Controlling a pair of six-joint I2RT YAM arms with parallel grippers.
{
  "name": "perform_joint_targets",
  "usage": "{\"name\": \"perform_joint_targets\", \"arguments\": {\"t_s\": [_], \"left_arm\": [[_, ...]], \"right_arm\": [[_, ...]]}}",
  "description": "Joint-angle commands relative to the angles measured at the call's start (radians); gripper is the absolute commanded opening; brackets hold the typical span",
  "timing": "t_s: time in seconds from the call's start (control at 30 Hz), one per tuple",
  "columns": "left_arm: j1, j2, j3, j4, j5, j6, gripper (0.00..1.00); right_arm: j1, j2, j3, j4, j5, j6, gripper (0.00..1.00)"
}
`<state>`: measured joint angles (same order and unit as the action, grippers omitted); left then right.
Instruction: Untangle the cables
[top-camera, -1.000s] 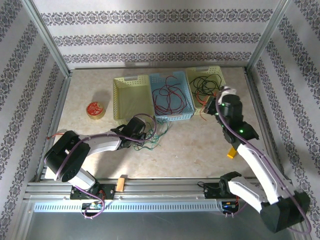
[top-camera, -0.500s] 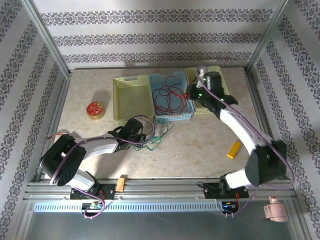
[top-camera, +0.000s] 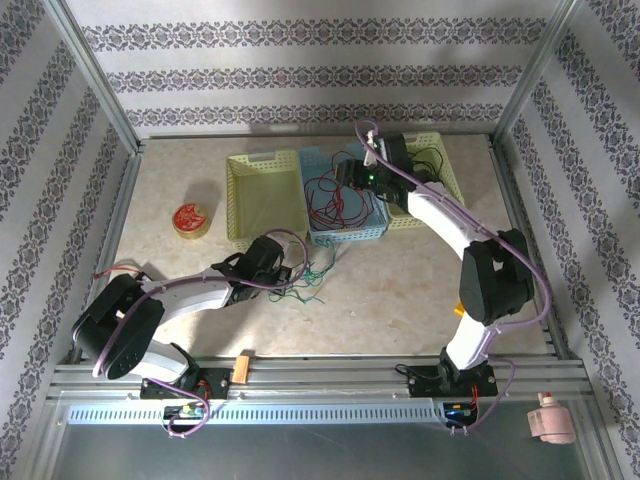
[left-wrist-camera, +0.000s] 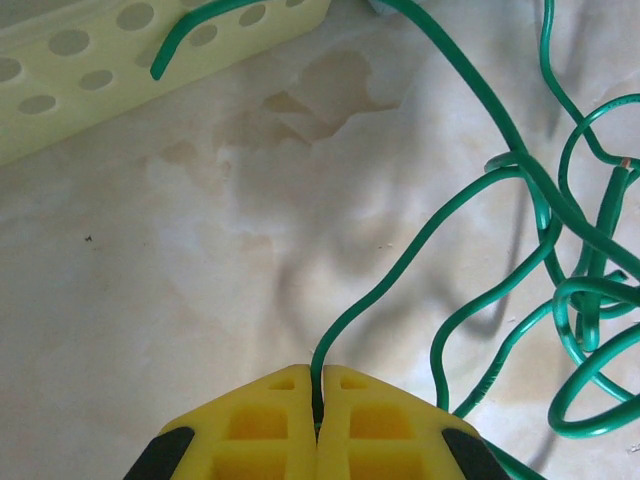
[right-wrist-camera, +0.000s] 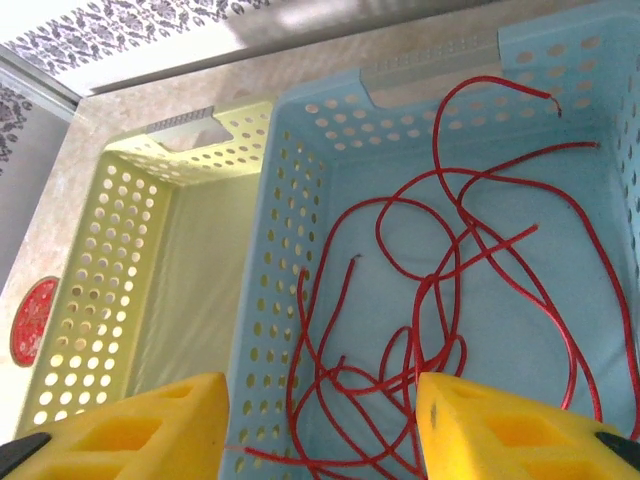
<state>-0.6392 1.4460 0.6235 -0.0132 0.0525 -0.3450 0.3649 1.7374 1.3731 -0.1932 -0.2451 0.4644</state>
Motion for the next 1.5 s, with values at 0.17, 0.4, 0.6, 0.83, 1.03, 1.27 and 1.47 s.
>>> {"name": "perform_joint_targets", "arguments": {"t_s": [0.17, 0.4, 0.6, 0.83, 1.03, 1.27, 1.47], "left_arm": [[0.011, 0.003, -0.003, 0.035, 0.017, 0.011, 0.0], [0.011, 0.021, 0.008, 0.024, 0.005, 0.011, 0.0], [0.013, -0.002, -0.007, 0.028, 0.0, 0.008, 0.0], [0.011, -0.004, -0.004, 0.022, 0.006, 0.008, 0.0], [0.011, -0.01, -0.008, 0.022, 0.009, 0.008, 0.0], [0.013, -0.01, -0.008, 0.019, 0.007, 0.009, 0.0], [0.012, -0.006, -0.004, 0.018, 0.007, 0.011, 0.0]], "right_arm": [[0.135, -0.213, -0.293, -0.054, -0.16, -0.107, 0.44], [0.24, -0.169, -0.414, -0.072, -0.117, -0.087, 0.46], [0.265, -0.082, -0.378, -0.112, 0.038, -0.078, 0.48], [0.314, 0.044, -0.29, -0.16, 0.196, -0.081, 0.47], [0.364, 0.1, -0.249, -0.176, 0.34, -0.055, 0.43], [0.379, 0.119, -0.288, -0.229, 0.471, -0.03, 0.27], [0.265, -0.023, -0.497, -0.146, 0.452, 0.099, 0.0]]}}
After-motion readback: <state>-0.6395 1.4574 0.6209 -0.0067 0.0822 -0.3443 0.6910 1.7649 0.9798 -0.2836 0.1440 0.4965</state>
